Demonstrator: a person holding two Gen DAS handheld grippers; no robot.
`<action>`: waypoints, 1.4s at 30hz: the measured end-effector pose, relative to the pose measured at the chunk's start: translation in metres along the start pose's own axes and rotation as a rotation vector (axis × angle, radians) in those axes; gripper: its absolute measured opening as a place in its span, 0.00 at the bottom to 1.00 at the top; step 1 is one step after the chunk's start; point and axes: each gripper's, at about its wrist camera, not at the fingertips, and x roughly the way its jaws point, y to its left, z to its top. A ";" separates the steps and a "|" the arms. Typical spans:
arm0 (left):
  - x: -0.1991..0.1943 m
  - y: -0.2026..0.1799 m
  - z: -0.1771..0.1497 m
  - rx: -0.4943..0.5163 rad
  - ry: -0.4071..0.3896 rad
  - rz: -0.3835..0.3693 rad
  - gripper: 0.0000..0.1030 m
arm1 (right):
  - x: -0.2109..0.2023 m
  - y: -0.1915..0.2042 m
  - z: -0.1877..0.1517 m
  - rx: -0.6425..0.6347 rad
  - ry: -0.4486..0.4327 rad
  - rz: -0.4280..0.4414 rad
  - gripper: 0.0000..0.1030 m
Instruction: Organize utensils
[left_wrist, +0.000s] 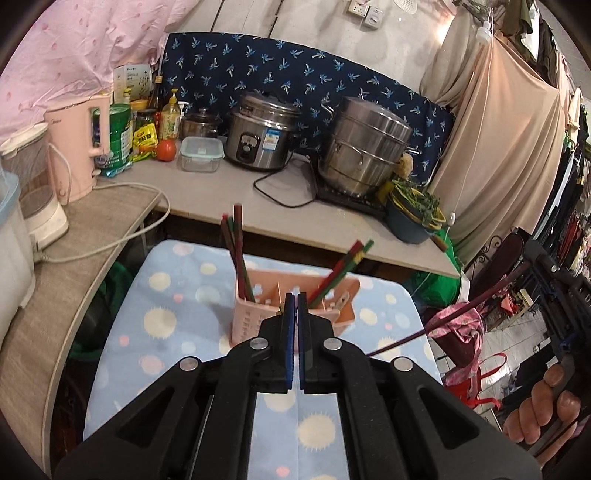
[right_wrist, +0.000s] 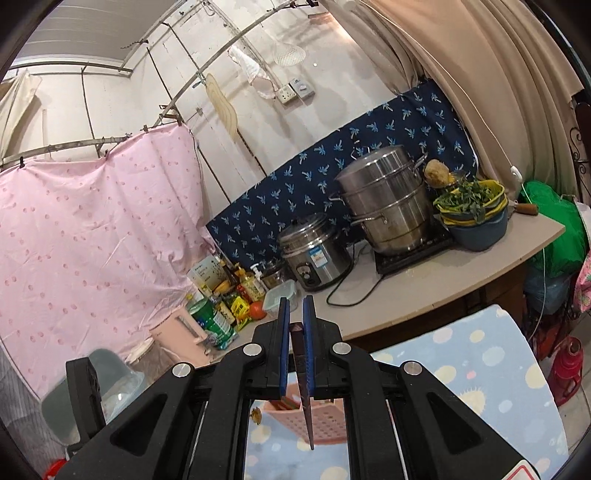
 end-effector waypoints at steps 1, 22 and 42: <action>0.004 0.001 0.004 -0.001 0.000 0.006 0.01 | 0.006 0.001 0.004 -0.002 -0.009 0.001 0.07; 0.102 0.032 0.005 -0.039 0.120 0.066 0.01 | 0.135 -0.021 -0.044 -0.014 0.175 -0.045 0.07; 0.074 0.026 -0.010 0.008 0.018 0.194 0.33 | 0.101 -0.012 -0.069 -0.116 0.272 -0.059 0.19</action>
